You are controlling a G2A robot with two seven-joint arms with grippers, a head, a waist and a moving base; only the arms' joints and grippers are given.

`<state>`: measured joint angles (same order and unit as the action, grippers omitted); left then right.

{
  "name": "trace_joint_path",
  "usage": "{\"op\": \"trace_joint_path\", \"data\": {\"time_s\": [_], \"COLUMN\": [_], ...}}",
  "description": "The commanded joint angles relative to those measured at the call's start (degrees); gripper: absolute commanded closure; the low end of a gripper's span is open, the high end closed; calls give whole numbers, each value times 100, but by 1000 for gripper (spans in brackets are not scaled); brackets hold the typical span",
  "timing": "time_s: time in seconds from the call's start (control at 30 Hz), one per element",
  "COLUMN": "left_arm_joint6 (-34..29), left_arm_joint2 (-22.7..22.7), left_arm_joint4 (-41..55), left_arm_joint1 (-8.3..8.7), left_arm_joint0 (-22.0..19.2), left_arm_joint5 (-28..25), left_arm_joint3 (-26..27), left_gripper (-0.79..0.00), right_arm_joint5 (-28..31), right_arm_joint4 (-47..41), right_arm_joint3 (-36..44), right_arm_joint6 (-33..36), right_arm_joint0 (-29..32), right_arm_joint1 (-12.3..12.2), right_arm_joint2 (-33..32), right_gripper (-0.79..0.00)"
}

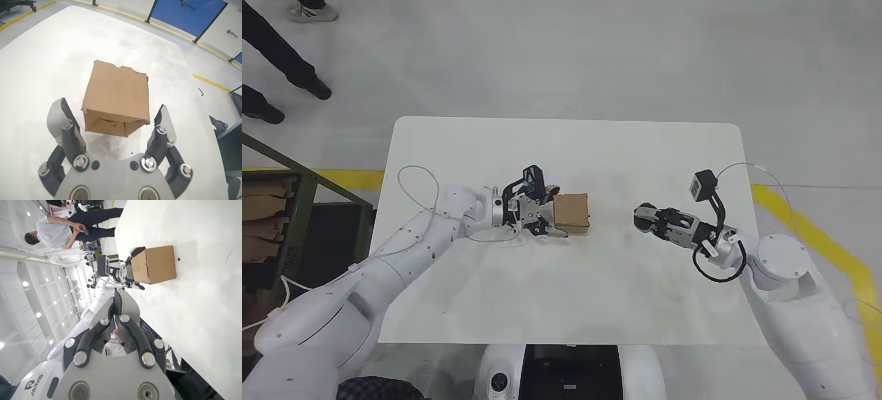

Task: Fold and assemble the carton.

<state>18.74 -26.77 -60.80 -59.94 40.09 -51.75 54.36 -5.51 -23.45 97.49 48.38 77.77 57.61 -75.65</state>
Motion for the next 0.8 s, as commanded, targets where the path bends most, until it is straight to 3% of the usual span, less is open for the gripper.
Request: {"op": "trace_joint_path", "data": {"time_s": [0.0,0.17,0.43,0.77], "left_arm_joint6": [103,503,820,777], "left_arm_joint2": [-60,-303,-809,-1605], "left_arm_joint4": [-32,-67,-387,-254], "left_arm_joint1": [0,58,239,465], "left_arm_joint0": [23,74,218,343], "left_arm_joint5": [-117,-402,-290,-55], "left_arm_joint3": [41,77,240,238], "left_gripper": [-785,-785,-785,-785], "right_arm_joint5": [25,192,822,1411], "right_arm_joint4": [2,-106,-537,-705], "right_arm_joint3": [-89,-341,-1136,-1978], "right_arm_joint6": [-11,-60,-292,-662], "right_arm_joint0": [-58,-227,-672,-1109], "right_arm_joint1": [9,36,116,142], "right_arm_joint2": [31,62,10,-345], "right_gripper": [0,0,0,0]}}
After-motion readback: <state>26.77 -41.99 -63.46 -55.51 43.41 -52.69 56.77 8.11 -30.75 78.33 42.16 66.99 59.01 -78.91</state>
